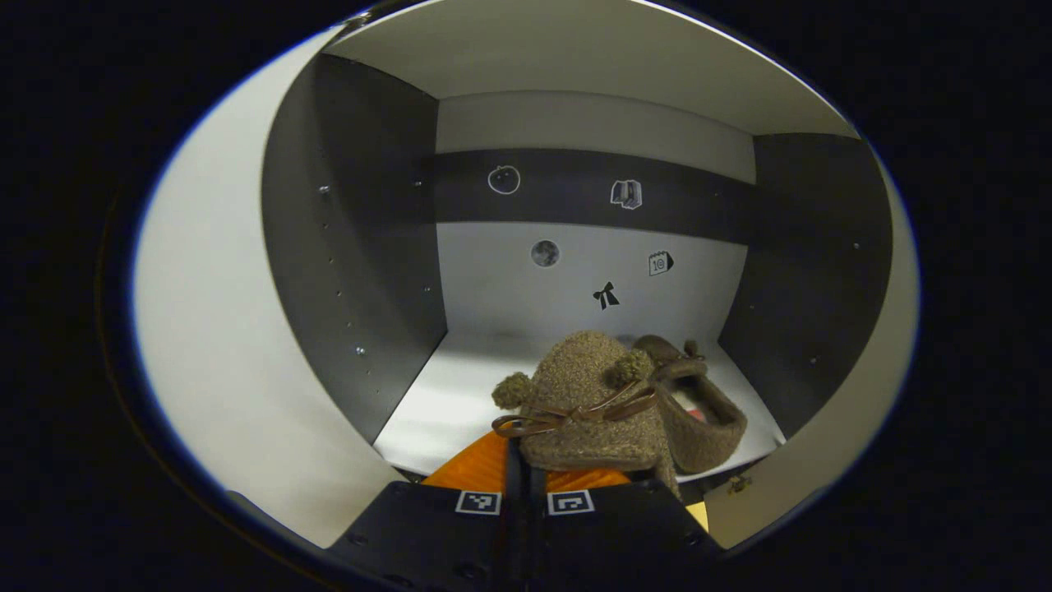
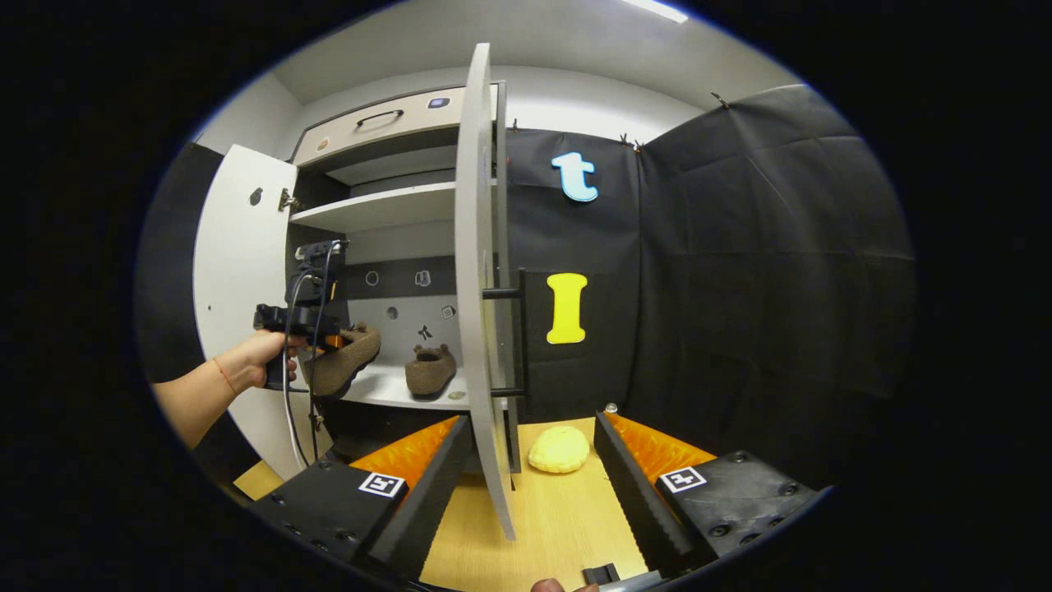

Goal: Grab one shoe with the right hand and put it into the shoe cabinet, grab the other shoe with the left hand and put it into the shoe cabinet; then close the right door with the right hand and the left door with the left hand.

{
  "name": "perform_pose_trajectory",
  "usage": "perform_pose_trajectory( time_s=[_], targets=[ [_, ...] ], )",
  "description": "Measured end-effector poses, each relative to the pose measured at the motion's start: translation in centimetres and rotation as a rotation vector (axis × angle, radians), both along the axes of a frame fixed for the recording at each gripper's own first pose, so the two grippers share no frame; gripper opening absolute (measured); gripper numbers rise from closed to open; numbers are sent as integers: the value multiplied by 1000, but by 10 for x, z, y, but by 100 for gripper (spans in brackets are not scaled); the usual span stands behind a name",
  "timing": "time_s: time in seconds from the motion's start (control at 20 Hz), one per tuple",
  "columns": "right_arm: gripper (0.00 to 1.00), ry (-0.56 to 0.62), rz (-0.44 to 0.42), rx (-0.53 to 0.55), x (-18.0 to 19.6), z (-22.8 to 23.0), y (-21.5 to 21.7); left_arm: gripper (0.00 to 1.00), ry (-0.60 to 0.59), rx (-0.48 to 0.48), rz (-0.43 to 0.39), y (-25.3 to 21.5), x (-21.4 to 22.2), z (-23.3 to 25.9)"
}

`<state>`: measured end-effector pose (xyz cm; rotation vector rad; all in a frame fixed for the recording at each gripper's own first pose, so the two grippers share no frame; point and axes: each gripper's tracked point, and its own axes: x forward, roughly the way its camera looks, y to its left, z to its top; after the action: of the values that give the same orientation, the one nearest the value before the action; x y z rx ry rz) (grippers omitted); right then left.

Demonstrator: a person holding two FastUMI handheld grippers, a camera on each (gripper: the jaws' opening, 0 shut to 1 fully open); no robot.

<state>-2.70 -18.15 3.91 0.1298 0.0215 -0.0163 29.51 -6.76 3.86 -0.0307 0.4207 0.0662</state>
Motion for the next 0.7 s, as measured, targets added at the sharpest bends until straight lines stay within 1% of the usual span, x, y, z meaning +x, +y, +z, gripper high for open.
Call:
perform_pose_trajectory(
  time_s=[0.2,0.4,0.55,0.7],
  targets=[
    [96,3,-28,-10,-1,-2,-15,6,64,22,30,1,53,-10],
    [96,14,-60,-23,-1,-6,-35,6,126,49,42,0,91,-32],
    [96,23,-86,-23,-1,-9,-49,6,174,46,62,0,110,-49],
    [96,26,-103,-31,-1,-10,-60,6,192,62,77,4,120,-59]
  ],
)
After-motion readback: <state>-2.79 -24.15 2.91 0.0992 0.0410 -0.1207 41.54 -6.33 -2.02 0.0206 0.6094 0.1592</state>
